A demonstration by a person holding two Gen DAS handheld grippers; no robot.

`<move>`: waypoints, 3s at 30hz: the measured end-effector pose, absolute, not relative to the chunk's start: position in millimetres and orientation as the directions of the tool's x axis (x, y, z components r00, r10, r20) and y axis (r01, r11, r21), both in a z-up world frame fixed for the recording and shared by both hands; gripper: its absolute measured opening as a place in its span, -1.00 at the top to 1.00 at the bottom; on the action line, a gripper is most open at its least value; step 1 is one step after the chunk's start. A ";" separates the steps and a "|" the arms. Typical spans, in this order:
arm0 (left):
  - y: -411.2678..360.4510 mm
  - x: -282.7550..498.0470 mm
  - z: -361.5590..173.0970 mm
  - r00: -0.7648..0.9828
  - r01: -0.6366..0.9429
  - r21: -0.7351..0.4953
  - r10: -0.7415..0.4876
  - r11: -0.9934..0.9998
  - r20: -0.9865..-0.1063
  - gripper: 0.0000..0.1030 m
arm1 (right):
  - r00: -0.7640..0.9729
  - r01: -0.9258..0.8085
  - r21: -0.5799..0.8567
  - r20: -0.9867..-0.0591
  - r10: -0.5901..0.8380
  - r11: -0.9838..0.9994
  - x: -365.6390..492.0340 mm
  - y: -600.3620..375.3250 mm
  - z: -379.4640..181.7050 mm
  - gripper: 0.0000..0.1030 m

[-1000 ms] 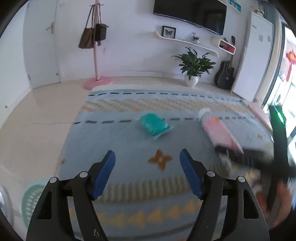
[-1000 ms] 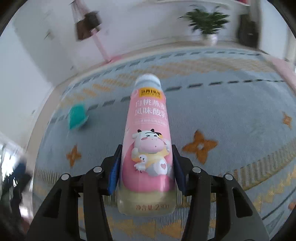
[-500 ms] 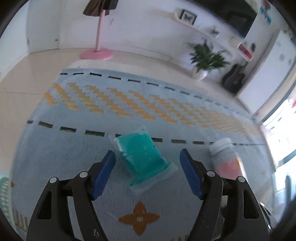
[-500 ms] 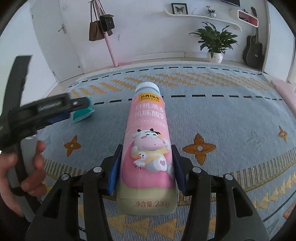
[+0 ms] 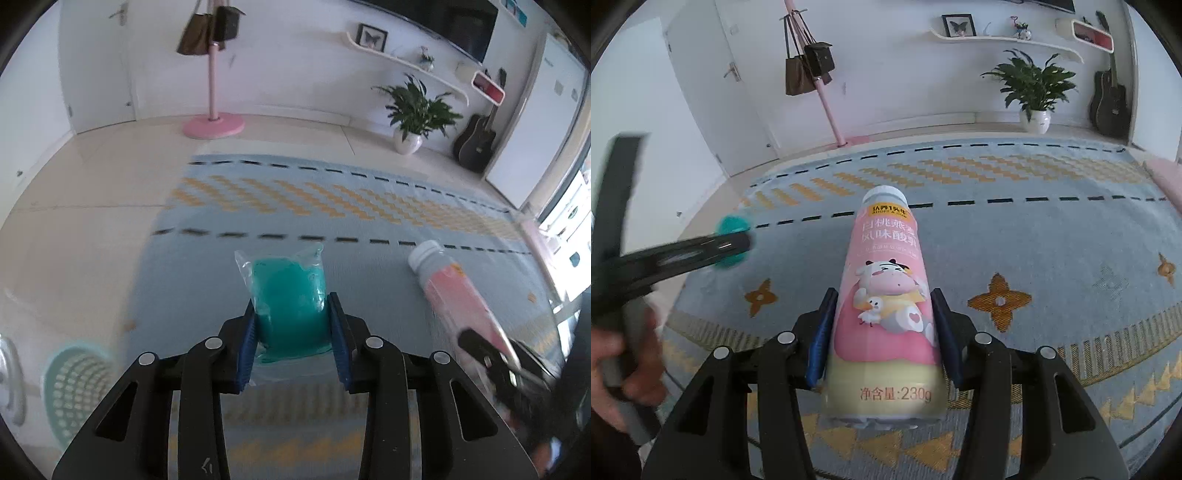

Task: Collect trash

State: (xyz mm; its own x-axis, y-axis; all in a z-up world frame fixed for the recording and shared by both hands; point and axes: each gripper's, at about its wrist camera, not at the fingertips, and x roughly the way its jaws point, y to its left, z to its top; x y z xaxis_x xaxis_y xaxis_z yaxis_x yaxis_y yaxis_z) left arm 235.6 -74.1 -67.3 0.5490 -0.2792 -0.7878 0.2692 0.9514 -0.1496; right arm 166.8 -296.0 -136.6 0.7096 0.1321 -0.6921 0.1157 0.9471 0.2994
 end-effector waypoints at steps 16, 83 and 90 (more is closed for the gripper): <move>137.1 133.9 -38.4 0.677 -0.012 -0.321 -0.229 0.947 -0.699 0.35 | 0.614 -0.224 0.327 -0.684 0.393 0.918 136.9 -113.8 -72.0 0.12; 89.4 27.8 -25.8 0.867 -0.170 -0.135 0.083 0.976 -0.490 -0.65 | 0.866 -0.216 -0.008 -0.464 0.188 0.976 42.2 -78.9 -43.5 -0.40; 69.3 36.1 -32.6 0.867 -0.211 -0.015 0.180 0.977 -0.465 -0.66 | 0.866 -0.218 0.048 -0.450 0.216 0.975 35.6 -80.6 -75.5 -0.40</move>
State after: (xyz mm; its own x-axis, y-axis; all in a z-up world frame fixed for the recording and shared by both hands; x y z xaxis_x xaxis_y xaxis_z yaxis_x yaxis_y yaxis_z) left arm 36.1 69.3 -32.6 0.8669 0.1801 -0.4648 -0.2110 0.9774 -0.0149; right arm 35.6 -80.6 -75.5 0.8664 0.2161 -0.4501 -0.2183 0.9747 0.0478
